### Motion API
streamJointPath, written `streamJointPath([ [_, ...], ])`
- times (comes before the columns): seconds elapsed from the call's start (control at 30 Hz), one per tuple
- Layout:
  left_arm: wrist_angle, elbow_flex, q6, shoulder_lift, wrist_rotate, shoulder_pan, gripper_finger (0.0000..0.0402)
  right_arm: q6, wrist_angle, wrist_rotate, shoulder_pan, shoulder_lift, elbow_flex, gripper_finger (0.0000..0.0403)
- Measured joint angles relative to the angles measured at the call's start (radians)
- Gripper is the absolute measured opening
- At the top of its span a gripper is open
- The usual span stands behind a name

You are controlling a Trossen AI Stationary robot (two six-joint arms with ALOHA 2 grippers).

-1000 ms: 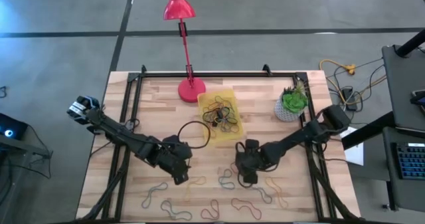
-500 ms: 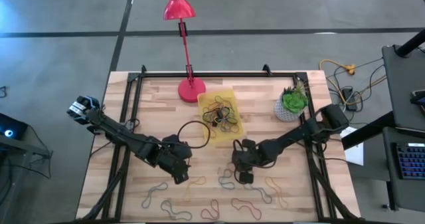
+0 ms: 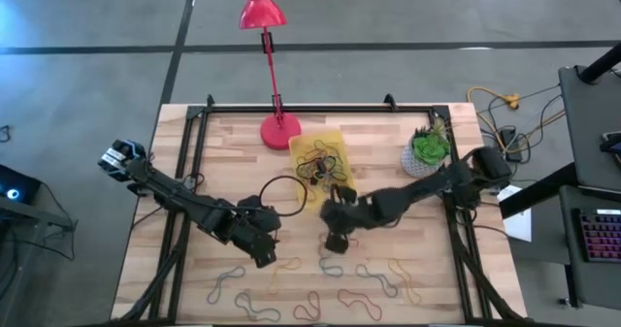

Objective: Pick and place rubber bands into bin
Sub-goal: Put the red rubber band into the yellow bin

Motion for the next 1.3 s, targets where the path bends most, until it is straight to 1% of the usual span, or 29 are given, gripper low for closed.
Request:
streamJointPath([
  [0.1,0.001,0.000,0.000,0.000,0.000,0.000,0.0226,-0.068,-0.051,0.072,-0.048,-0.021,0.081,0.0008],
  [0.17,0.005,0.000,0.000,0.000,0.000,0.000,0.0226,-0.117,-0.098,0.081,-0.090,-0.038,0.134,0.0008],
  [0.2,0.006,0.000,0.000,0.000,0.000,0.000,0.0226,-0.132,-0.130,0.066,-0.110,-0.042,0.153,0.0008],
  [0.27,0.008,0.000,0.000,0.000,0.000,0.000,0.0226,-0.149,-0.195,-0.035,-0.141,-0.037,0.159,0.0008],
  [0.33,0.008,0.000,0.000,0.000,-0.001,0.000,0.0226,-0.153,-0.234,-0.133,-0.146,-0.014,0.144,0.0008],
  [0.43,0.008,0.000,0.000,0.000,-0.001,0.000,0.0226,-0.175,-0.281,-0.212,-0.101,0.014,0.110,0.0013],
  [0.53,0.007,0.000,0.000,0.000,-0.002,0.000,0.0226,-0.242,-0.284,-0.238,-0.034,0.044,0.076,0.0037],
  [0.7,0.007,0.000,0.000,0.000,-0.002,0.000,0.0226,-0.348,-0.271,-0.201,0.042,0.095,0.070,0.0102],
  [0.83,0.006,-0.001,0.000,0.000,-0.002,0.000,0.0226,-0.388,-0.241,-0.158,0.045,0.142,0.071,0.0148],
  [1.0,0.006,-0.003,0.000,0.000,-0.002,0.000,0.0226,-0.425,-0.229,-0.178,0.029,0.206,0.074,0.0180],
  [1.17,-0.001,-0.006,0.000,0.000,-0.002,0.000,0.0226,-0.452,-0.229,-0.213,0.005,0.254,0.081,0.0183],
  [1.23,-0.001,-0.008,0.000,0.000,-0.002,0.000,0.0226,-0.458,-0.229,-0.216,-0.005,0.264,0.081,0.0170],
  [1.3,-0.002,-0.011,0.000,0.000,-0.002,0.000,0.0226,-0.469,-0.229,-0.228,-0.019,0.267,0.081,0.0147],
])
